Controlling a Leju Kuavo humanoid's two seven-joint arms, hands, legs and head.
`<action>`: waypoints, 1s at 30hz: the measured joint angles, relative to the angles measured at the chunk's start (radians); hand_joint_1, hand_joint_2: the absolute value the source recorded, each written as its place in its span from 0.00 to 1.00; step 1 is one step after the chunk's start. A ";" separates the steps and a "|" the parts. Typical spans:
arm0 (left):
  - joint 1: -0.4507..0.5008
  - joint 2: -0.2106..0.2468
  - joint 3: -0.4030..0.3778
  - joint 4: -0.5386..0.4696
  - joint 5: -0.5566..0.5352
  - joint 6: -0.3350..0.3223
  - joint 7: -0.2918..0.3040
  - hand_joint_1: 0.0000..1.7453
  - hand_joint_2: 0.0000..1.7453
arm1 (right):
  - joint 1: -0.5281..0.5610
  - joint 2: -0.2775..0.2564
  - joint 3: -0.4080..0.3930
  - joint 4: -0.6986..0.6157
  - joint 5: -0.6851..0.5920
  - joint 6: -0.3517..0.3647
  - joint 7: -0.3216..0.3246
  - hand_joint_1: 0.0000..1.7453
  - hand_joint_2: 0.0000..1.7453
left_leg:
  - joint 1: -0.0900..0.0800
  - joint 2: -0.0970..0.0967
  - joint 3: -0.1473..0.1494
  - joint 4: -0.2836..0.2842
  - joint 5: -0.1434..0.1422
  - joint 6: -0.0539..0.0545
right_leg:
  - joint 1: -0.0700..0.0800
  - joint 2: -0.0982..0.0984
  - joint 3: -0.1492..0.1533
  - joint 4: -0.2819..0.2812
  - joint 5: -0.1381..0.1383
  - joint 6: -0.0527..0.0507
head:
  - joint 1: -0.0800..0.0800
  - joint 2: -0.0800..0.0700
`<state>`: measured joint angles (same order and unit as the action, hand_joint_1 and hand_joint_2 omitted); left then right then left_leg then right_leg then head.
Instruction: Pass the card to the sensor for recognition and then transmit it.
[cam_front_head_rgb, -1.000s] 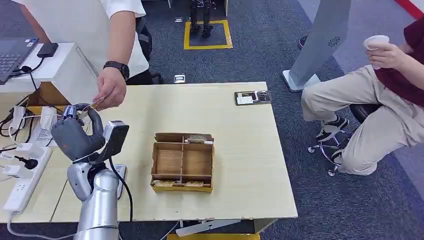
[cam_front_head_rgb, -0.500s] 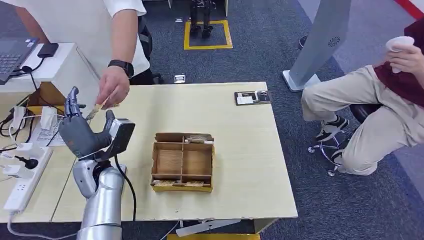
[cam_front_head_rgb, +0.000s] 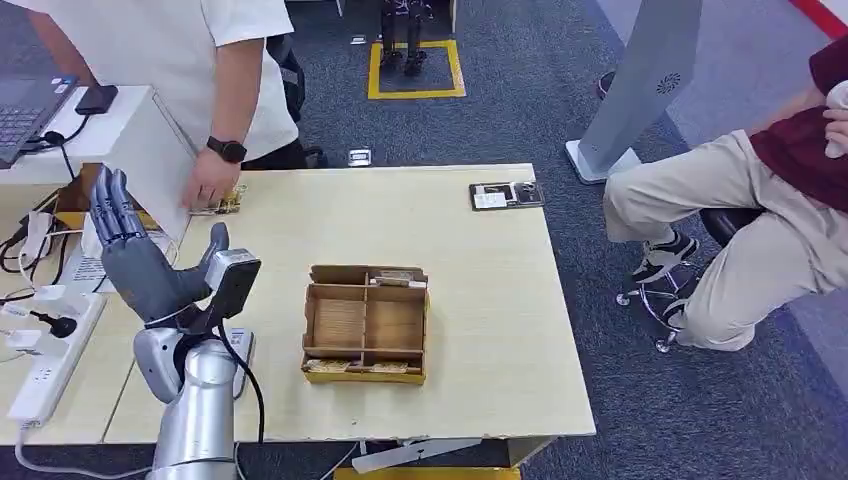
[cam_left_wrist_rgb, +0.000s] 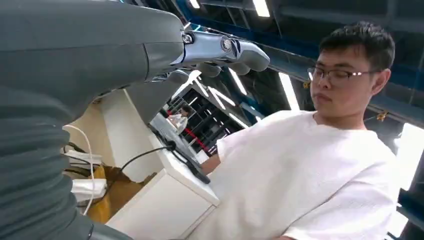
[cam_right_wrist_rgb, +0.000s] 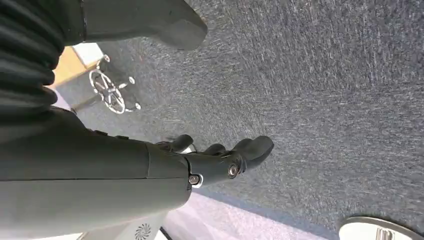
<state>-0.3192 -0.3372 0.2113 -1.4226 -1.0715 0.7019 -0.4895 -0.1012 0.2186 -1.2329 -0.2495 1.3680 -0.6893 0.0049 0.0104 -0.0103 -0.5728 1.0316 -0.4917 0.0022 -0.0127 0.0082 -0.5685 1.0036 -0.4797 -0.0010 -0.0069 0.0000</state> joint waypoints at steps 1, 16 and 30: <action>0.013 0.007 -0.013 -0.013 0.019 0.000 -0.008 0.00 1.00 | 0.000 0.000 -0.001 -0.001 -0.006 0.000 -0.003 0.00 1.00 | 0.000 0.000 0.000 0.000 0.000 0.000 | 0.000 0.000 0.000 0.000 0.000 0.000 | 0.000 0.000; 0.218 0.055 -0.163 -0.164 0.227 0.000 -0.205 0.00 1.00 | 0.005 -0.003 -0.005 -0.004 -0.018 0.000 -0.013 0.00 1.00 | 0.000 0.000 0.000 0.000 0.000 0.000 | 0.000 0.000 0.000 0.000 0.000 0.000 | 0.000 0.000; 0.365 0.277 -0.540 -0.217 0.299 0.000 -0.084 0.00 1.00 | 0.010 -0.014 -0.010 -0.004 -0.049 0.001 -0.039 0.00 1.00 | 0.000 0.000 0.000 0.000 -0.001 0.000 | 0.000 0.000 0.000 0.000 0.000 0.000 | 0.000 0.000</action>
<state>0.0458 -0.0606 -0.3289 -1.6396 -0.7721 0.7015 -0.5737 -0.0914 0.2041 -1.2432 -0.2537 1.3191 -0.6882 -0.0336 0.0104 -0.0100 -0.5726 1.0315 -0.4926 0.0025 -0.0127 0.0082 -0.5689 1.0035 -0.4801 -0.0008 -0.0072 0.0000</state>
